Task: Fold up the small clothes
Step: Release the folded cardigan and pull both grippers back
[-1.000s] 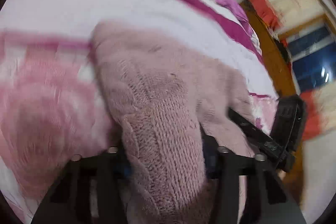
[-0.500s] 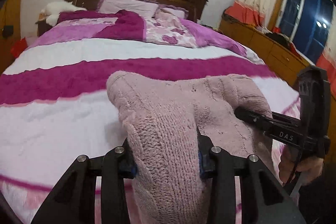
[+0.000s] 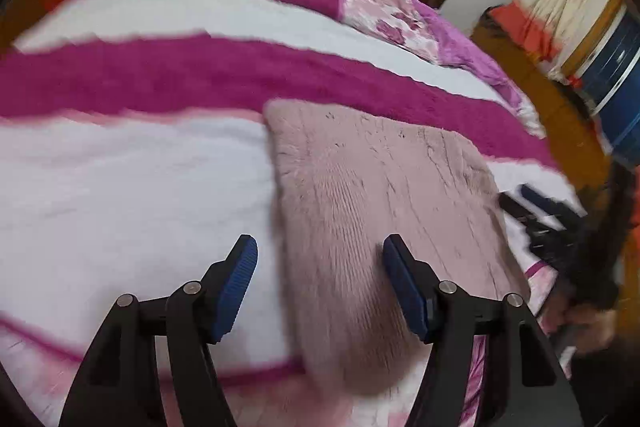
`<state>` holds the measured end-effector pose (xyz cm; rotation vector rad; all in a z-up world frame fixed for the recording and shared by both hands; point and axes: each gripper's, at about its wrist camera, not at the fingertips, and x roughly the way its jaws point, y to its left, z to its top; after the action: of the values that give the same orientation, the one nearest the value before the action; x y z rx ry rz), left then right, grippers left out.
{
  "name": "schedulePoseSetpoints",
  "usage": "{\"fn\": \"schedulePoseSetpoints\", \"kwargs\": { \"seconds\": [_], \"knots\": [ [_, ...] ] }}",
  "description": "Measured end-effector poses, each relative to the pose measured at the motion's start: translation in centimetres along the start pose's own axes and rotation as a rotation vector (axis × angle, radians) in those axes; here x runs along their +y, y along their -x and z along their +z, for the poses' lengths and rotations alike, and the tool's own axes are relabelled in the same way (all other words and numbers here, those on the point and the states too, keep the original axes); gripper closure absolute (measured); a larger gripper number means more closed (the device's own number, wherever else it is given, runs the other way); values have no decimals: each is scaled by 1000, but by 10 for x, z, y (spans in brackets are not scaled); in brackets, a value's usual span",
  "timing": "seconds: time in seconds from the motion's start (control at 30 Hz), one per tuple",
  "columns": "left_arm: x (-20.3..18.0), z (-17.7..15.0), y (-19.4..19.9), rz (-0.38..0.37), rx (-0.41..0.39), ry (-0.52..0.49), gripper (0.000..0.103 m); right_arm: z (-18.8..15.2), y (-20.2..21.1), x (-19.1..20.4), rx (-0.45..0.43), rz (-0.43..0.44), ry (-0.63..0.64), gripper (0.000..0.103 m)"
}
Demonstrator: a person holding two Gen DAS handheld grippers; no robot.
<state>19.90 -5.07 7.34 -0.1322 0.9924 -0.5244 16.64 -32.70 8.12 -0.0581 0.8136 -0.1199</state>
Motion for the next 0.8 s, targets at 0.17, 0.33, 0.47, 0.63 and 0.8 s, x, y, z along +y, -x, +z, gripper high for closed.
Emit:
{"fn": "schedulePoseSetpoints", "kwargs": {
  "seconds": [0.17, 0.33, 0.47, 0.63, 0.8],
  "knots": [
    [-38, -35, 88, 52, -83, -119, 60, -18, 91, 19, -13, 34, -21, 36],
    [-69, -89, 163, 153, -125, -209, 60, -49, 175, 54, -13, 48, -20, 36],
    [-82, -138, 196, 205, -171, -224, 60, -91, 224, 79, 22, 42, -55, 36],
    [-75, -185, 180, 253, -167, -195, 60, -142, 230, 96, 39, 29, -117, 34],
    [-47, -228, 130, 276, -106, -100, 60, -192, 194, 111, 73, -45, -126, 34]
  ]
}}
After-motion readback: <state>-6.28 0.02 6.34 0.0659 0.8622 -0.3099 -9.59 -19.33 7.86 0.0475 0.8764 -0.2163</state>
